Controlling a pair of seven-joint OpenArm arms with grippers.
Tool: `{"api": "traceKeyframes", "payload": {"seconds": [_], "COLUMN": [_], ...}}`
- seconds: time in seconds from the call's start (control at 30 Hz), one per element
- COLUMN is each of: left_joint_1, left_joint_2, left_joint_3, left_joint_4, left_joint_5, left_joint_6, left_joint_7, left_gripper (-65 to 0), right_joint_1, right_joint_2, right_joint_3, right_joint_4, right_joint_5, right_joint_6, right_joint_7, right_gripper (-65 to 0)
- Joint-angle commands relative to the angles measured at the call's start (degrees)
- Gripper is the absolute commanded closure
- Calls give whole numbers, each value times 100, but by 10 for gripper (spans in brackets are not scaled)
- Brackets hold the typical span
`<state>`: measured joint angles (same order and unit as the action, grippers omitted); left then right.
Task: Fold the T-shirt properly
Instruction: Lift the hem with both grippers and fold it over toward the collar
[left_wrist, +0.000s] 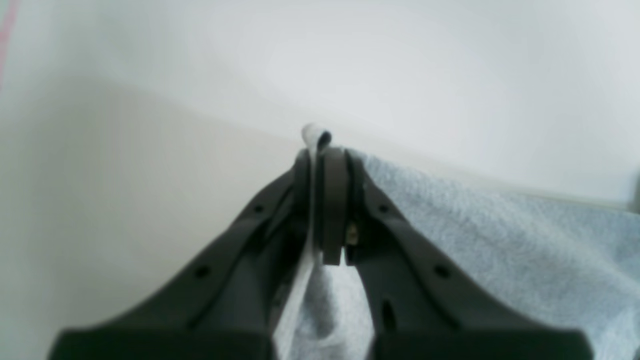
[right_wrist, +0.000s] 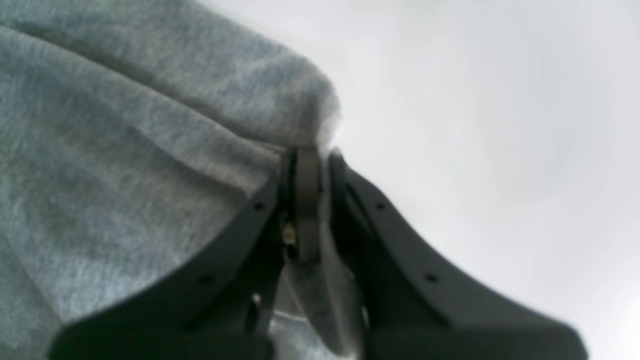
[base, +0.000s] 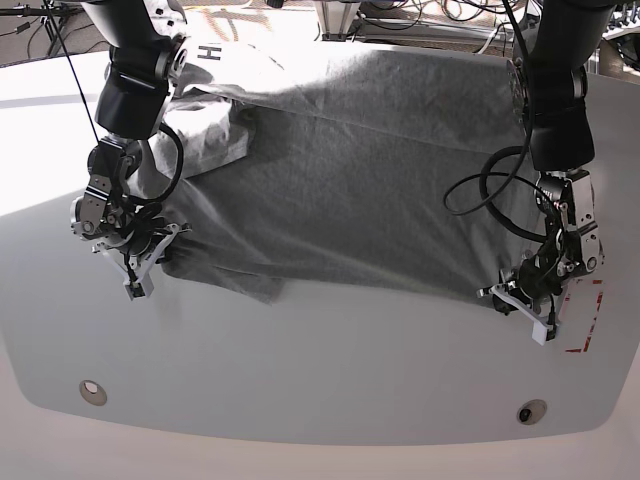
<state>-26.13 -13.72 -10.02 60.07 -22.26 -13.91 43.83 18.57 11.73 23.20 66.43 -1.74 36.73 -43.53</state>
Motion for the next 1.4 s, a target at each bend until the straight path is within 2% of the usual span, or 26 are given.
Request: {"api": "traceKeyframes", "payload": {"seconds": [0.0,0.2,0.67,0.83,1.1,1.37], "left_joint_1": [-134,-134,24,253,631,1176], "left_joint_2": [-57,-145,-356,-532,-541,-567], "left_joint_3": [-13,-22,-48,-57,-57,-66], "left_joint_4": [467,845,968,1408,2173,2920], "left_joint_5": [-55,-55,-99,-99,-108,-108], "left_joint_6": [-2,-2,-37,-37,-46,-55], "left_joint_7": [43,289,368,465,729,781], "left_gripper": [0,0,0,0,0,0], "right_joint_1": [178,187,99,-112,-586,-1131], "right_joint_2": [80,80,80,80,-8,-201], "right_joint_3": [14,14,5,5,14,23], "right_joint_4": [359,790,1932,2469,3550,4561], "right_joint_5": [37,46,46,46,55,55], "right_joint_6": [24,32,41,41,41,327], "right_joint_7": [-21,-241,-944,-1296,-1911,-2614], "right_gripper": [-6,-6,-6,-6,-6,-8]}}
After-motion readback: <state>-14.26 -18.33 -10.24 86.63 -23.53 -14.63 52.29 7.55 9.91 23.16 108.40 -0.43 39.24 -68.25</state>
